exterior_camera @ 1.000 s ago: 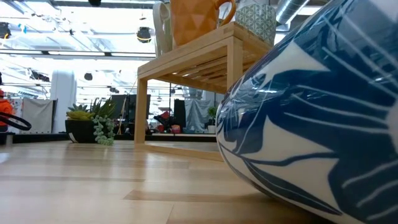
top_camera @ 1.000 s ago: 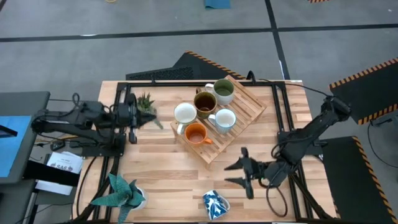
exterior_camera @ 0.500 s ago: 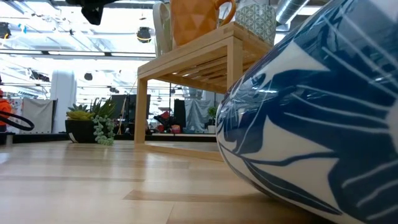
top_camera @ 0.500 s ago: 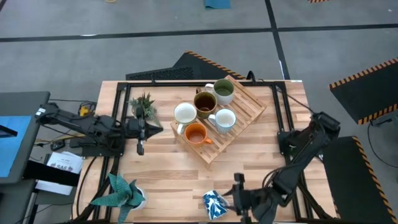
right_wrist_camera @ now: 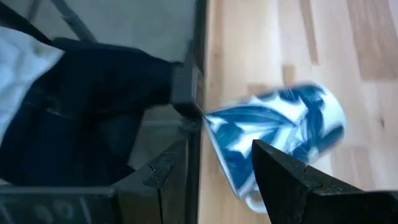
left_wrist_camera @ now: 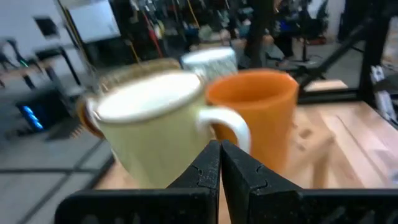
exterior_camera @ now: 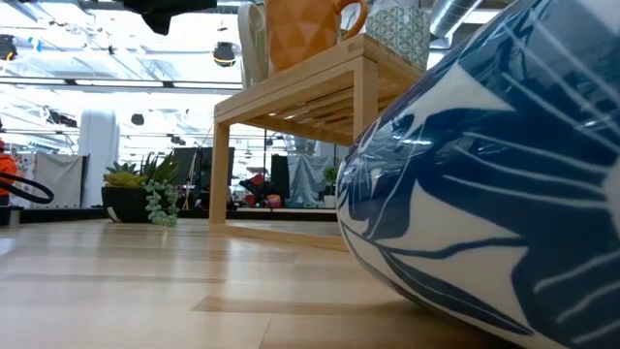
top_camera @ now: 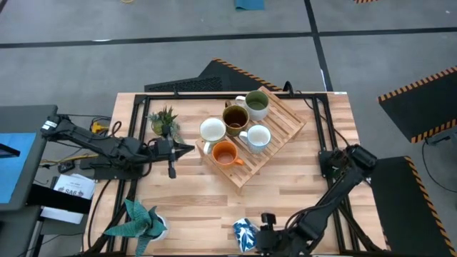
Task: Place coffee mugs
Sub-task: Put the blue mug on the shelf
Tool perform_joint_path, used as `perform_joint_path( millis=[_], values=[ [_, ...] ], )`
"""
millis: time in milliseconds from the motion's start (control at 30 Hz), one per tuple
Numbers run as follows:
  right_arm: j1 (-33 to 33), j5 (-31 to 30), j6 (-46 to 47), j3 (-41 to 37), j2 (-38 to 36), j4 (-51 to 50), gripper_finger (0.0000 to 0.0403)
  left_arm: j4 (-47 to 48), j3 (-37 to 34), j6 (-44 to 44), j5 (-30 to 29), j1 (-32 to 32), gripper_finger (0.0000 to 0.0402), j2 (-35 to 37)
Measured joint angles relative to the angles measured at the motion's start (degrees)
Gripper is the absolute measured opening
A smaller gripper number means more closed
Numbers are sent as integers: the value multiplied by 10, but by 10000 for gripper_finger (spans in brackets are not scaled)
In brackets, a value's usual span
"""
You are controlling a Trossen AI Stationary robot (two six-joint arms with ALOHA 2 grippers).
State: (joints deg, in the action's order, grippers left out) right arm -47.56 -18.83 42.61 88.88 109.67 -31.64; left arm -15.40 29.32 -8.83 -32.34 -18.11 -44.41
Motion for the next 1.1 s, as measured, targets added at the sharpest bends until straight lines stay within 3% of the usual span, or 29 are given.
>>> perform_joint_path(
  millis=[367, 533, 1100],
  values=[
    [-1, 41, 75, 76, 61, -65, 203, 3, 0, -24, 6, 0, 0, 1],
    [-3, 20, 121, 80, 59, -101, 203, -9, 0, -51, 0, 0, 0, 1],
    [-9, -11, 126, 64, 60, -123, 203, -11, 0, -58, 0, 1, 0, 1]
  ],
)
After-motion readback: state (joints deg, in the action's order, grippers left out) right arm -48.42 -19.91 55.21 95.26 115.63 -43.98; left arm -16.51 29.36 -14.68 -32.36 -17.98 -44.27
